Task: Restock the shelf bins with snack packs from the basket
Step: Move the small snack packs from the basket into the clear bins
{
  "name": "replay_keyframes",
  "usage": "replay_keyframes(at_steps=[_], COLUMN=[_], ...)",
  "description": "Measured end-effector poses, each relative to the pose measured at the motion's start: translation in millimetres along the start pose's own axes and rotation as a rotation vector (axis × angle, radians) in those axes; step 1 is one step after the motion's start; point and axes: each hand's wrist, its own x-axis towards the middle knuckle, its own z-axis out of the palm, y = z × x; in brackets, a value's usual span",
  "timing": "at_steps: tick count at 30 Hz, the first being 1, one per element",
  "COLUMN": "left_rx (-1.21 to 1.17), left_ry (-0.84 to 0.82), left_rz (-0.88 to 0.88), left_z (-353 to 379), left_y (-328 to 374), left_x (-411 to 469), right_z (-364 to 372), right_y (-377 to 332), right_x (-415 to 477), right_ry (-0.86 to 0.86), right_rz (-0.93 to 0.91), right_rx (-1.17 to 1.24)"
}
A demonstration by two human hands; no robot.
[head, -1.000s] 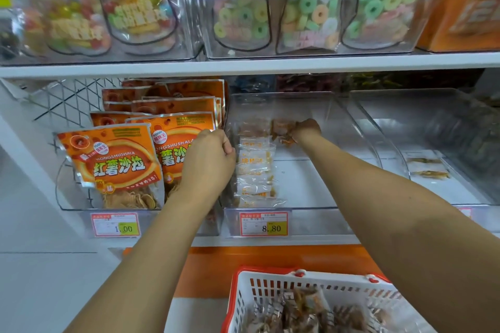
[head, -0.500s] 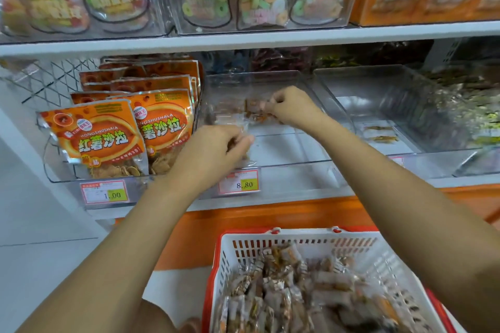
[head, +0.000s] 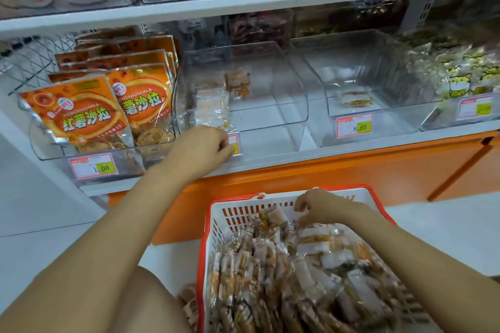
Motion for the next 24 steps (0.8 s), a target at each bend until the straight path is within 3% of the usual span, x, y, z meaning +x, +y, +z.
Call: replay_keyframes(at_steps=[5,15,21,24], left_rx=[0.01,0.027,-0.338,-0.498], left_ry=[-0.018,-0.071,-0.219,-0.342], left_rz=[-0.028,-0.045,-0.028,-0.008], left_z=[-1,-3,-1,0], left_y=[3,13,24,35], left_x=[4,11,9,8], right_z=[59,60,11,-6], right_y=[19,40,45,43], right_x=[8,5,-22,-30], right_ry=[-0.244,-0.226,-0.224,-0.234], right_rz=[-0.027,-0.064,-0.057,-0.125], right_rx=[-0.215,-0.164,0.399,1.021])
